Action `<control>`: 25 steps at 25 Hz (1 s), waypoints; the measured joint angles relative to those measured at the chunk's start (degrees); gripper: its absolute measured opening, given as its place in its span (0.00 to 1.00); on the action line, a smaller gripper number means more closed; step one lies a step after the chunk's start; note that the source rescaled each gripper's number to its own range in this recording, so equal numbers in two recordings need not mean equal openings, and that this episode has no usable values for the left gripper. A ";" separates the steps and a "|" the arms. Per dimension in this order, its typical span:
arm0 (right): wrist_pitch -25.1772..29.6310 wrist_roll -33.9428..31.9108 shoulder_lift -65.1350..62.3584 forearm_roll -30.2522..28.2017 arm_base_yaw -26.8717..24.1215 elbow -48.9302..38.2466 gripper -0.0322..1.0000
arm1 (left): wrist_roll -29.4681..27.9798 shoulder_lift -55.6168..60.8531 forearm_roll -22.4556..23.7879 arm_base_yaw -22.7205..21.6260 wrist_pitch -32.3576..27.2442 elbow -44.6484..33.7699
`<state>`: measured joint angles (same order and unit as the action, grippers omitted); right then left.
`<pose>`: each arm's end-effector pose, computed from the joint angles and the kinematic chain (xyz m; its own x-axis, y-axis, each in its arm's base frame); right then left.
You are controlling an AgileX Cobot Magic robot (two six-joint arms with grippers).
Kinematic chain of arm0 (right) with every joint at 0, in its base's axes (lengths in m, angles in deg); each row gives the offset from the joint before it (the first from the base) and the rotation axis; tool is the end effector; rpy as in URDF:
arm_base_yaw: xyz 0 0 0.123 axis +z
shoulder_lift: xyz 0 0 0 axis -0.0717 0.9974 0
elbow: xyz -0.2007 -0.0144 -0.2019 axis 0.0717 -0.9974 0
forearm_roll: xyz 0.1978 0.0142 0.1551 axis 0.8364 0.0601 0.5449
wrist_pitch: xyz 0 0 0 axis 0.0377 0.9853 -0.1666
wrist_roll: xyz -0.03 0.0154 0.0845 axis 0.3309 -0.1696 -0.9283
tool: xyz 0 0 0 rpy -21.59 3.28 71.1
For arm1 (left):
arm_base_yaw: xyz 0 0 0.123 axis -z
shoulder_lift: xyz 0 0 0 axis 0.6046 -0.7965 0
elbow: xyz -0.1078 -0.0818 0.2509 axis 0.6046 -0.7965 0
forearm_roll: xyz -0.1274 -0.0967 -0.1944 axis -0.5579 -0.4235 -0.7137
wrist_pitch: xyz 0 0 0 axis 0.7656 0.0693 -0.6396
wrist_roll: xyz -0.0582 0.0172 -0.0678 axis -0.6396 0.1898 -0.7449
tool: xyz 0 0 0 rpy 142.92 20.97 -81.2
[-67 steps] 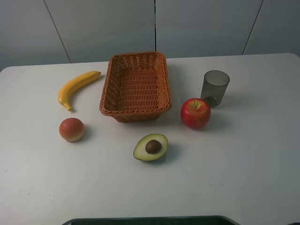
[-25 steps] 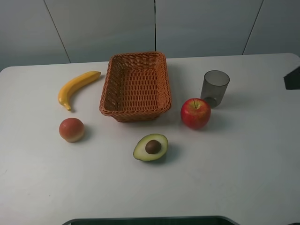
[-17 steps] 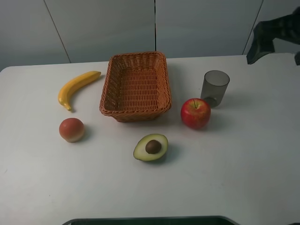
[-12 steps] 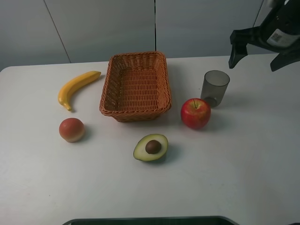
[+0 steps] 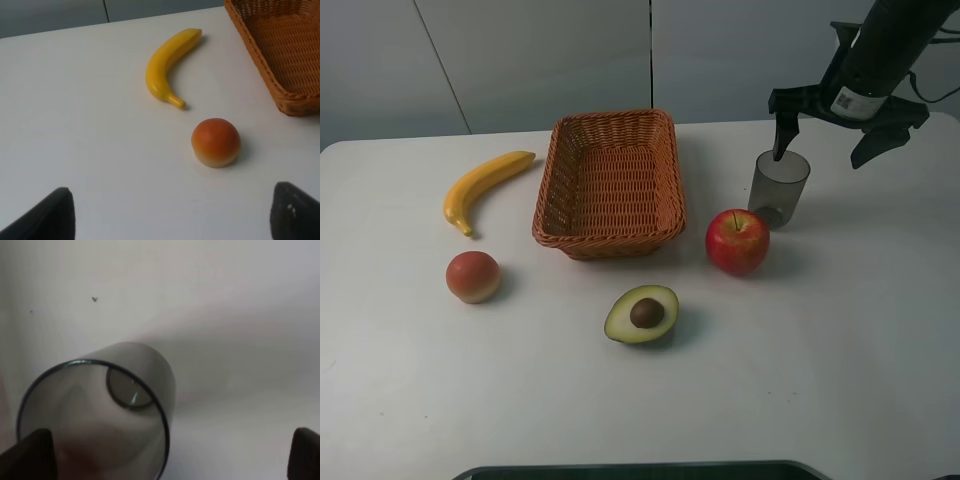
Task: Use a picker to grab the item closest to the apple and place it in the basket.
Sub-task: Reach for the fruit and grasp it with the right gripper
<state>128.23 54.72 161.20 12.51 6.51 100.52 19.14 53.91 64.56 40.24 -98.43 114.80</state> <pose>0.3672 0.0702 0.1925 -0.9771 0.1340 -0.1650 0.1241 0.9899 0.0691 -0.0074 -0.0015 0.2779 -0.4664 0.0698 -0.8818 0.0929 0.9952 0.0296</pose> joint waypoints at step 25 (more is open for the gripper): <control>-4.21 -5.47 9.28 -1.05 -0.25 0.10 0.97 | 0.00 0.00 0.00 0.00 0.00 0.00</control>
<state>124.02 49.26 170.48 11.46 6.26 100.62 19.14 53.91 64.56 40.24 -98.43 114.80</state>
